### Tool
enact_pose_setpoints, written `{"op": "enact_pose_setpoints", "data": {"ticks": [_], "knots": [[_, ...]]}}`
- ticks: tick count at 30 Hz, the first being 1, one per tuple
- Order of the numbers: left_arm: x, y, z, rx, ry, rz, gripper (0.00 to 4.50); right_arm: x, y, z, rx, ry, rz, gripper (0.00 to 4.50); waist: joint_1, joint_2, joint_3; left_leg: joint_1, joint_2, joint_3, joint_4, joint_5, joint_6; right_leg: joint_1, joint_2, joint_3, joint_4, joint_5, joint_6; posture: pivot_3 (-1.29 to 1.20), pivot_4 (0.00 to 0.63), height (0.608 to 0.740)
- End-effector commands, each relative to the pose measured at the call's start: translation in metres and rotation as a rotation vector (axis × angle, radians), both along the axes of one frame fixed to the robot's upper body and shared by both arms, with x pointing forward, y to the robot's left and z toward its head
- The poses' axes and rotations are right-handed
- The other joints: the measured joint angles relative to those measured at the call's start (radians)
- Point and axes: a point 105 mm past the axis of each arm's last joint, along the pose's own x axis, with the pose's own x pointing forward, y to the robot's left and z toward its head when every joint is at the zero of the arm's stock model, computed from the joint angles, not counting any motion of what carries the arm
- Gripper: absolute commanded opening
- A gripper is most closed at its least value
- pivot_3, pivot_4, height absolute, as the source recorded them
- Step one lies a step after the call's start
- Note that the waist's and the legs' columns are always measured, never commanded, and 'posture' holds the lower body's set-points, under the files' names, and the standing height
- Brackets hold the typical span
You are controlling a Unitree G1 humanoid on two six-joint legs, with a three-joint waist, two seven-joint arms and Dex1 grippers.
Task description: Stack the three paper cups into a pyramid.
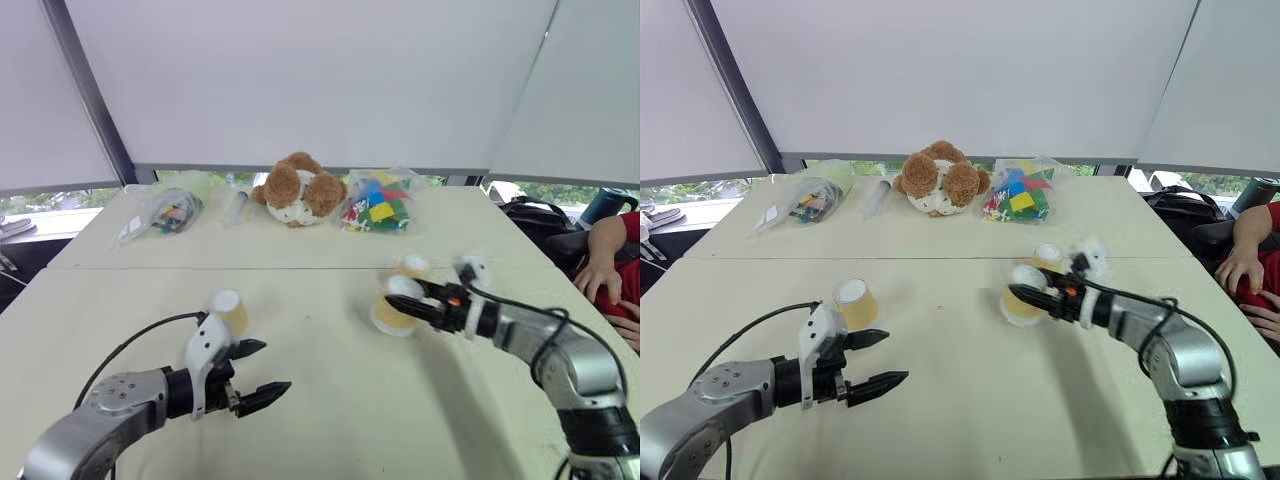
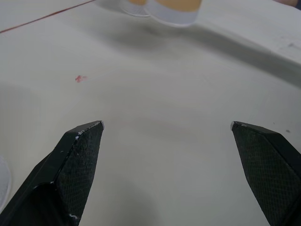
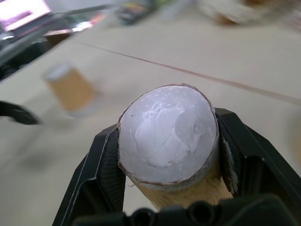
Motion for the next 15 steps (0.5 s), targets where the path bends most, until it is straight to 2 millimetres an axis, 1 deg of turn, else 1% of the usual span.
{"op": "enact_pose_setpoints", "data": {"ticks": [1,3,7,10,15], "knots": [[-0.001,0.001,0.008,-0.001,-0.039,-0.001,4.50,-0.007,0.025,-0.011,-0.019,0.038,0.097,2.26,0.004,0.000,0.000,0.000,0.000,0.000,0.000,0.000,0.000,0.000,0.000,0.000,0.000,0.000,-0.001,0.00,0.150,0.740],[-0.002,0.000,0.007,-0.003,-0.038,0.003,4.50,-0.003,0.033,-0.015,-0.026,0.044,0.109,2.26,0.006,0.000,0.000,-0.002,-0.001,0.000,0.000,0.000,0.000,-0.001,-0.001,0.000,-0.001,-0.001,-0.001,0.00,0.150,0.740],[-0.004,-0.001,0.007,-0.009,-0.037,0.009,4.50,0.004,0.050,-0.016,-0.021,0.032,0.147,2.26,0.003,0.000,0.000,-0.010,-0.001,0.000,0.004,0.000,0.000,-0.008,-0.002,0.000,0.000,0.000,-0.001,0.00,0.150,0.740],[-0.006,0.000,0.004,0.007,-0.038,0.015,4.50,0.002,0.059,-0.021,-0.050,0.031,0.198,2.26,0.002,0.000,0.000,-0.011,-0.001,0.000,0.004,0.000,0.000,-0.009,-0.001,-0.001,0.001,0.001,0.001,0.00,0.150,0.740],[-0.007,0.001,0.002,0.008,-0.037,0.027,4.50,0.004,0.060,-0.031,-0.092,0.036,0.208,2.26,0.003,0.000,0.000,-0.012,0.000,-0.001,0.003,0.001,-0.001,-0.010,-0.001,-0.002,0.001,0.001,0.001,0.00,0.150,0.740]]}}
